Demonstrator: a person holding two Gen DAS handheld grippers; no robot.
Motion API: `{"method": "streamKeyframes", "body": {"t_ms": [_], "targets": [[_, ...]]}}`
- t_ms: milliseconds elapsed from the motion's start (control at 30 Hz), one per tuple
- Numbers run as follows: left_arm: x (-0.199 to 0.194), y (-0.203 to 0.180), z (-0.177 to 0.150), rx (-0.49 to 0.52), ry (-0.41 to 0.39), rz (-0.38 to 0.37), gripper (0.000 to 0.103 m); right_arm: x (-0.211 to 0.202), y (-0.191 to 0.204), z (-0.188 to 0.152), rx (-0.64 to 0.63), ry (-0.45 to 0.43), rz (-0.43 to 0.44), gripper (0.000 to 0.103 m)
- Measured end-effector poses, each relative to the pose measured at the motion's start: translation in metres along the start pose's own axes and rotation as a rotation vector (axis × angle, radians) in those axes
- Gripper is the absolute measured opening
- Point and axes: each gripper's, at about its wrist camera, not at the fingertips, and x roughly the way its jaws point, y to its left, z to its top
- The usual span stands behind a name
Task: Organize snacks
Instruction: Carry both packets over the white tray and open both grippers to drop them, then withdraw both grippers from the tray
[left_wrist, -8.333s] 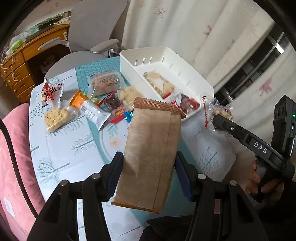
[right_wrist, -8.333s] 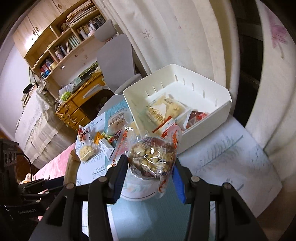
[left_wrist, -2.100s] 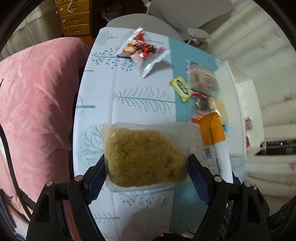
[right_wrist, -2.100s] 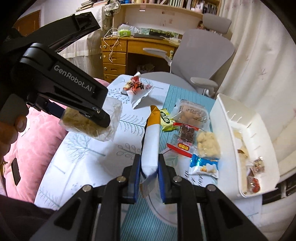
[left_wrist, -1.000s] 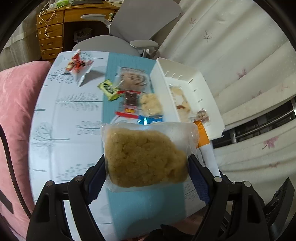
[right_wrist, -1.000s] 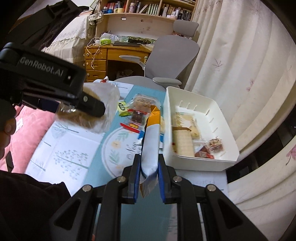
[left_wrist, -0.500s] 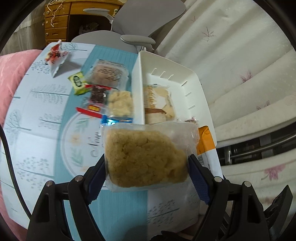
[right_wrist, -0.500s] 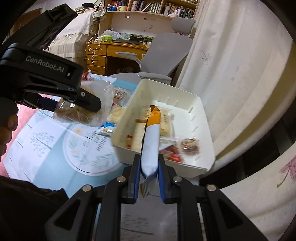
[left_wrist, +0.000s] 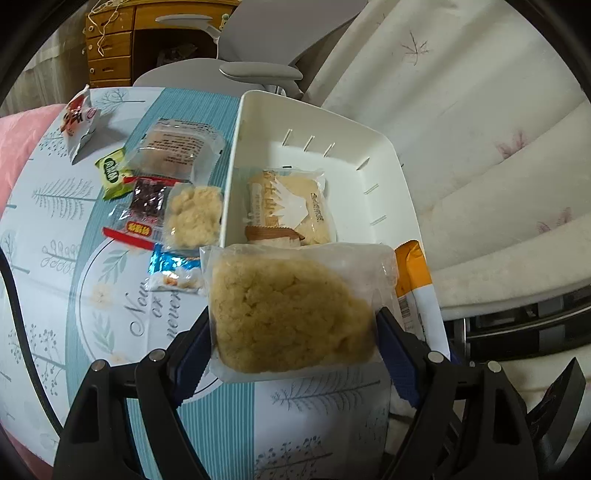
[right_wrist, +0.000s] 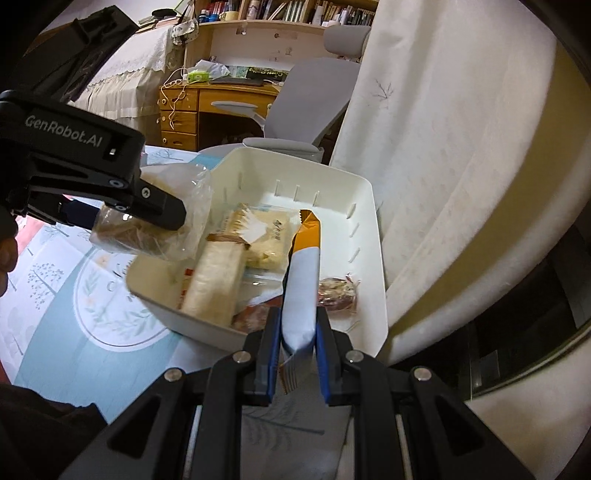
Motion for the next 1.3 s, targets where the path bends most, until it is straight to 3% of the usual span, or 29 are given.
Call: {"method": "streamKeyframes", "body": {"t_ms": [200,333,433,900,1300], "targets": [[0.017,-0.016,0.008,0.023,0.022,0.043,0.082,0.021,-0.024,0.003,0.037,-0.001,-0.003,0.019],[0.020,-0.020,0.009,0.033,0.025,0.048,0.084,0.034,-0.036,0.005,0.066,0.030,-0.017,0.039],[0.017,-0.020,0.009,0.033,0.016,0.052,0.088,0.039,-0.045,0.005,0.100,0.038,0.001,0.043],[-0.014,0.006,-0.001,-0.013,-0.022,0.034,0.088,0.036,-0.041,-0.004,0.201,0.109,0.086,0.044],[-0.057,0.055,-0.024,-0.024,-0.058,0.060,0.088,0.022,-0.005,0.001,0.273,0.129,0.211,0.044]]}}
